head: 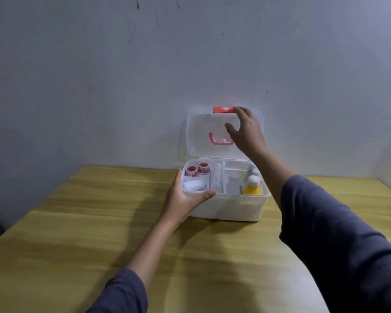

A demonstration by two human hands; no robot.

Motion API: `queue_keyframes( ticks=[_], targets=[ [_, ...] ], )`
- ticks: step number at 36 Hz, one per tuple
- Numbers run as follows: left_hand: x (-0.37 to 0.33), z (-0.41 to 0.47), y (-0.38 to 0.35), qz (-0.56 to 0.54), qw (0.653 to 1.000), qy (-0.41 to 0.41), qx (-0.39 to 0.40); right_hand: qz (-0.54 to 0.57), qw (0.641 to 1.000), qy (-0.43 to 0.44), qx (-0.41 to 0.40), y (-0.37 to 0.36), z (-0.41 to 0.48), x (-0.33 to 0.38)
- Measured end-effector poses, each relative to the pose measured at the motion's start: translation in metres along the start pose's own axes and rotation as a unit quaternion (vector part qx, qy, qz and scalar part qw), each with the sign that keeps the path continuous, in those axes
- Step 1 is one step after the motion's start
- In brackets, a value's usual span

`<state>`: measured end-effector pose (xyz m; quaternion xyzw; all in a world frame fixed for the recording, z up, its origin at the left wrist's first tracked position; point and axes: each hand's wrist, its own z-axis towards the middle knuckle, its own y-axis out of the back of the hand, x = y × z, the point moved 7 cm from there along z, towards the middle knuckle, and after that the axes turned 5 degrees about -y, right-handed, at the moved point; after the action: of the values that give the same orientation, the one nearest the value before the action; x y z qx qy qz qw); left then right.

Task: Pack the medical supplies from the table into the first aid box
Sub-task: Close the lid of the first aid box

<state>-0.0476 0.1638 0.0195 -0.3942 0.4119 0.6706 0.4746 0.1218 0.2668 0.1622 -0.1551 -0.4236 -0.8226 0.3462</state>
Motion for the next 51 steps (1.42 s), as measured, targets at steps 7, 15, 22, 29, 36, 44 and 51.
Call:
queue_keyframes(
  ticks=[7, 15, 22, 29, 36, 44, 51],
  targets=[
    [0.004, 0.002, -0.002, -0.008, 1.0, -0.01, 0.012, -0.131, 0.986, 0.066, -0.08, 0.003, 0.029, 0.005],
    [0.0, -0.001, 0.002, 0.021, 0.999, -0.016, 0.036, -0.069, 0.985, 0.118, -0.106, 0.031, 0.007, 0.02],
    [-0.009, 0.001, -0.002, 0.04, 0.998, -0.021, 0.041, -0.008, 0.975, 0.156, -0.16, 0.051, -0.057, 0.027],
    [-0.002, -0.007, -0.002, 0.005, 0.999, 0.03, 0.014, 0.009, 0.97, 0.198, -0.139, 0.046, -0.124, 0.019],
    [0.008, -0.017, -0.009, -0.041, 0.997, 0.052, -0.025, 0.028, 0.976, 0.19, -0.099, 0.033, -0.161, 0.002],
    [0.009, -0.018, -0.011, -0.021, 1.0, 0.017, -0.003, 0.046, 0.982, 0.17, -0.065, 0.03, -0.18, -0.012],
    [0.007, -0.019, -0.013, -0.042, 0.999, 0.002, -0.017, 0.012, 0.984, 0.178, -0.019, 0.021, -0.196, -0.024]
  ],
)
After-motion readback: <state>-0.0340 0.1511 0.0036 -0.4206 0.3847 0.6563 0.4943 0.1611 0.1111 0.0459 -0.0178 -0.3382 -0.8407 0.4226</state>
